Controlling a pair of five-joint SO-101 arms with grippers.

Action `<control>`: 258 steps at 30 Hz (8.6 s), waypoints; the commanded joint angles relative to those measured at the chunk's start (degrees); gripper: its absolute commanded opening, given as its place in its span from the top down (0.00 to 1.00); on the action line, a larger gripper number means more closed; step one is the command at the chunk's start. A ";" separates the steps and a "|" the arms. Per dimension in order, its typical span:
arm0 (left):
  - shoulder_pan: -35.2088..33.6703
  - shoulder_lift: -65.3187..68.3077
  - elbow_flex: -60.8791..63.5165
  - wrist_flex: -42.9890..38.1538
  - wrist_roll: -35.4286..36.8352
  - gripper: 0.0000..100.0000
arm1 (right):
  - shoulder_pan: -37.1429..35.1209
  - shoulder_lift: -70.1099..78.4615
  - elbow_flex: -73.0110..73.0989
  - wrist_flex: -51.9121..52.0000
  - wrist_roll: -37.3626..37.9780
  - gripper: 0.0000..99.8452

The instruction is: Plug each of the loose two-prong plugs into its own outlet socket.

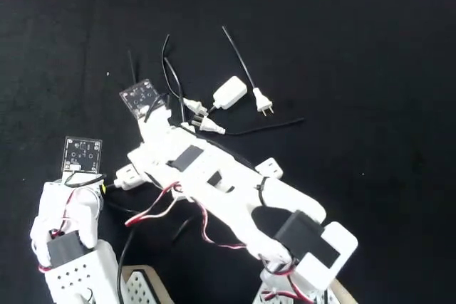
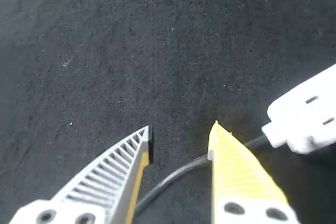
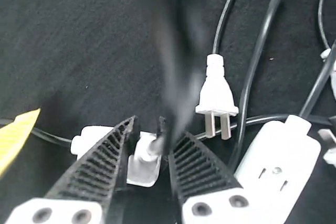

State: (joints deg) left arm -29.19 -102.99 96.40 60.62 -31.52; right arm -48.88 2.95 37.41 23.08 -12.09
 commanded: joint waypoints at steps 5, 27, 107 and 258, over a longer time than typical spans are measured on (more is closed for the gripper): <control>0.57 0.44 1.01 0.35 -0.70 0.81 | -5.10 -0.40 3.12 2.11 3.69 0.99; 0.31 0.44 1.01 0.35 -0.70 0.81 | -4.75 -0.48 3.74 4.22 6.07 0.99; 27.30 -1.58 -19.56 -7.21 26.64 0.81 | 1.76 -72.92 34.95 2.55 -4.31 0.99; 11.38 -1.49 1.01 7.91 -10.11 0.81 | 24.00 21.76 -49.71 67.52 38.24 0.85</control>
State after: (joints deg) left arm -17.41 -104.13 96.31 68.35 -41.01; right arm -24.00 30.55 -9.27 87.87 26.07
